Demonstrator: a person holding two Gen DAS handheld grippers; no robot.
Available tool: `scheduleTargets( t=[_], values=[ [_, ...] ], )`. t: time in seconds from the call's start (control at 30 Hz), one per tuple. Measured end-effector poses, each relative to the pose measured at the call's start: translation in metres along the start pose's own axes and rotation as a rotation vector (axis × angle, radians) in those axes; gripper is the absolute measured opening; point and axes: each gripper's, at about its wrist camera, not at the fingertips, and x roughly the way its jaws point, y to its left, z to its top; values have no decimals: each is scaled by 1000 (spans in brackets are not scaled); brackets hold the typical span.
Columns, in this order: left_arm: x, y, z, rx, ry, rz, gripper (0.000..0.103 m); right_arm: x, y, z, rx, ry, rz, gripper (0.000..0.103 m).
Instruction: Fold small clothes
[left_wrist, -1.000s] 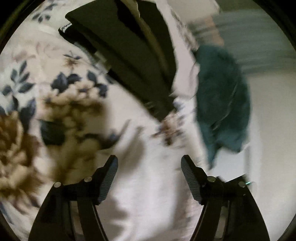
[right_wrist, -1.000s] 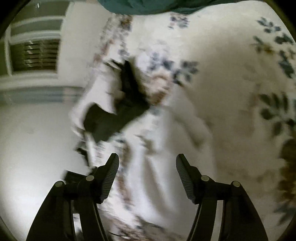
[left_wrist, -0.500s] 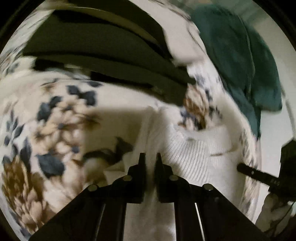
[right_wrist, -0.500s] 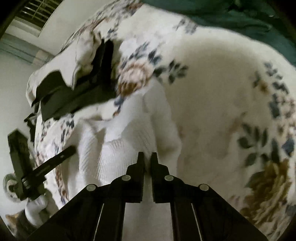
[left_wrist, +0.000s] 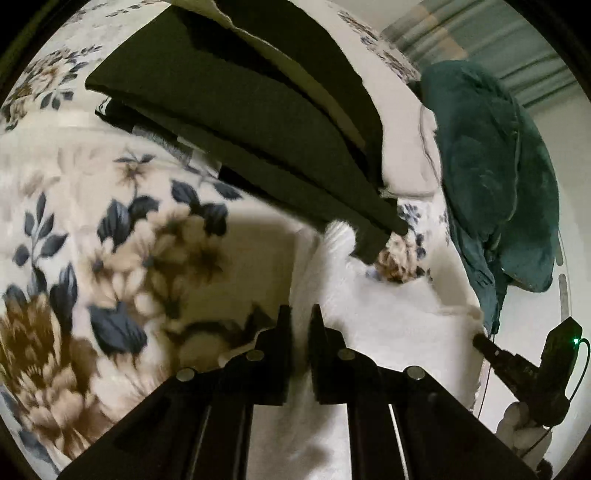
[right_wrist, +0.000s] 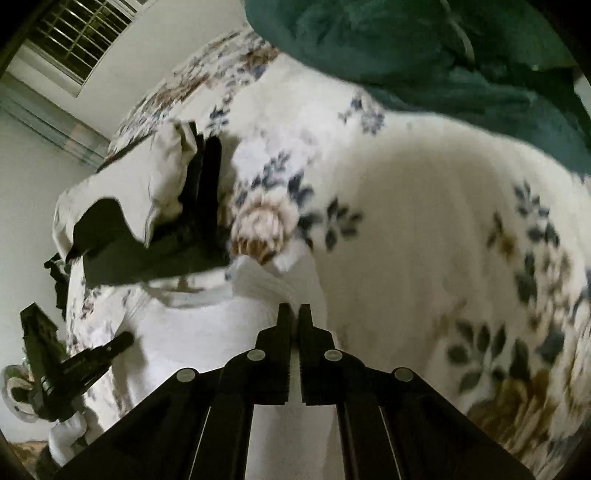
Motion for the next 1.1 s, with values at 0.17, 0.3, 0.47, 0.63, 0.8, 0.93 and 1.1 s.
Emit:
scheduleTargets(
  t=[0.17, 0.3, 0.47, 0.63, 0.8, 0.93, 1.1],
  values=[
    [52, 35, 6, -92, 134, 2, 7, 68, -20, 14, 35, 166, -78, 3],
    [28, 37, -6, -111, 136, -126, 28, 63, -22, 9, 15, 222, 27, 7],
    [-22, 62, -60, -176, 90, -197, 58, 26, -51, -25, 103, 272, 200, 47],
    [-36, 73, -135, -227, 132, -162, 58, 9, -63, -97, 132, 370, 306, 48],
    [-16, 84, -183, -343, 126, -218, 57, 21, -53, -159, 116, 482, 358, 55],
    [-20, 83, -183, -394, 27, -202, 15, 32, -51, -178, 138, 478, 309, 41],
    [-37, 72, -180, -310, 16, -99, 11, 7, -48, -173, 100, 394, 157, 9]
  ],
)
